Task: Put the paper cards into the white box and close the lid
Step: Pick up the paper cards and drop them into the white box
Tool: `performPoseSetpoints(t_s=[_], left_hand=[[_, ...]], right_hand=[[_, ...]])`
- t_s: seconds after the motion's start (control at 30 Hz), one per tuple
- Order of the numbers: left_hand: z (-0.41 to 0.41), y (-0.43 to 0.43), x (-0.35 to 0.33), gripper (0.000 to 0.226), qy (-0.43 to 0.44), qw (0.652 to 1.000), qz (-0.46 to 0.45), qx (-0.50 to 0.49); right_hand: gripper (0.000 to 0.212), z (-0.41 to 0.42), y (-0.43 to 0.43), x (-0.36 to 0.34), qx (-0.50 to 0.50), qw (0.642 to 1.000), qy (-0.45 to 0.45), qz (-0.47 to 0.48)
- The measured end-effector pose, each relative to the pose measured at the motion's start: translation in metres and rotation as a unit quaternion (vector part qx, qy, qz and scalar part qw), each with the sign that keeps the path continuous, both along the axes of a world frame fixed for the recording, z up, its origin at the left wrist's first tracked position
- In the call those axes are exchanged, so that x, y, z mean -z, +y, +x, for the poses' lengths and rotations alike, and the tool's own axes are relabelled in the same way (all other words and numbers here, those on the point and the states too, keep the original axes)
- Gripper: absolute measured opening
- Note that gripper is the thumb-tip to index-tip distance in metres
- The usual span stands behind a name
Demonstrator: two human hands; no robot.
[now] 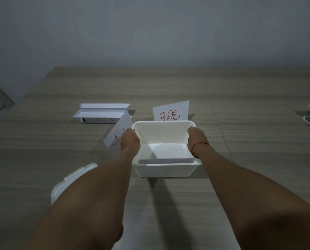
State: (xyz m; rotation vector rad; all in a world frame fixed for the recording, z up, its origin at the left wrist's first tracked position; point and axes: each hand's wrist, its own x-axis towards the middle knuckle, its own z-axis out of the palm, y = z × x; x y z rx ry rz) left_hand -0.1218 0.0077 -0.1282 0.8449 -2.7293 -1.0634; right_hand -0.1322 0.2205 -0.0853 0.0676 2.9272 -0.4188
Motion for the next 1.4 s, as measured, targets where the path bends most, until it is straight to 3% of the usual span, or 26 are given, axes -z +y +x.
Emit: performPoseSetpoints(t_s=[0.1,0.17,0.27,0.37,0.53,0.7,0.8,1.0,1.2,1.4], left_hand=[[-0.007,-0.004,-0.008,0.034,0.037,0.999,-0.027,-0.021],[-0.010,-0.014,-0.017,0.031,0.072,0.991,-0.104,-0.033],[-0.012,-0.036,-0.025,0.029,0.027,0.979,-0.194,-0.055],[-0.004,-0.050,-0.018,0.029,-0.067,0.984,-0.149,-0.064],[0.012,-0.056,-0.009,0.027,-0.067,0.992,-0.090,-0.049],[0.009,-0.057,-0.045,0.020,0.015,0.986,-0.165,-0.022],[0.001,-0.061,-0.078,0.020,0.097,0.969,-0.221,0.052],[-0.002,-0.035,-0.112,0.015,0.204,0.936,-0.177,0.227],[0.023,-0.004,-0.084,0.020,0.106,0.937,-0.084,0.321],[0.055,-0.002,-0.036,0.026,-0.029,0.927,-0.070,0.367]], right_hand=[[0.041,-0.009,-0.003,0.003,-0.002,1.000,0.011,-0.011],[0.046,-0.010,-0.002,0.007,-0.012,0.999,0.024,-0.024],[0.060,-0.006,0.000,0.013,-0.011,0.997,0.054,-0.046],[0.060,-0.003,0.000,0.016,0.035,0.992,0.060,-0.104],[0.064,0.002,-0.003,0.018,0.079,0.991,0.041,-0.104],[0.060,0.011,-0.005,0.015,0.146,0.980,-0.010,-0.131],[0.057,0.016,-0.008,0.005,0.158,0.980,-0.031,-0.118],[0.043,0.022,-0.009,-0.011,0.183,0.978,-0.044,-0.091],[0.038,0.030,-0.002,-0.020,0.217,0.968,-0.054,-0.112],[0.039,0.039,0.001,-0.024,0.215,0.967,-0.059,-0.127]])
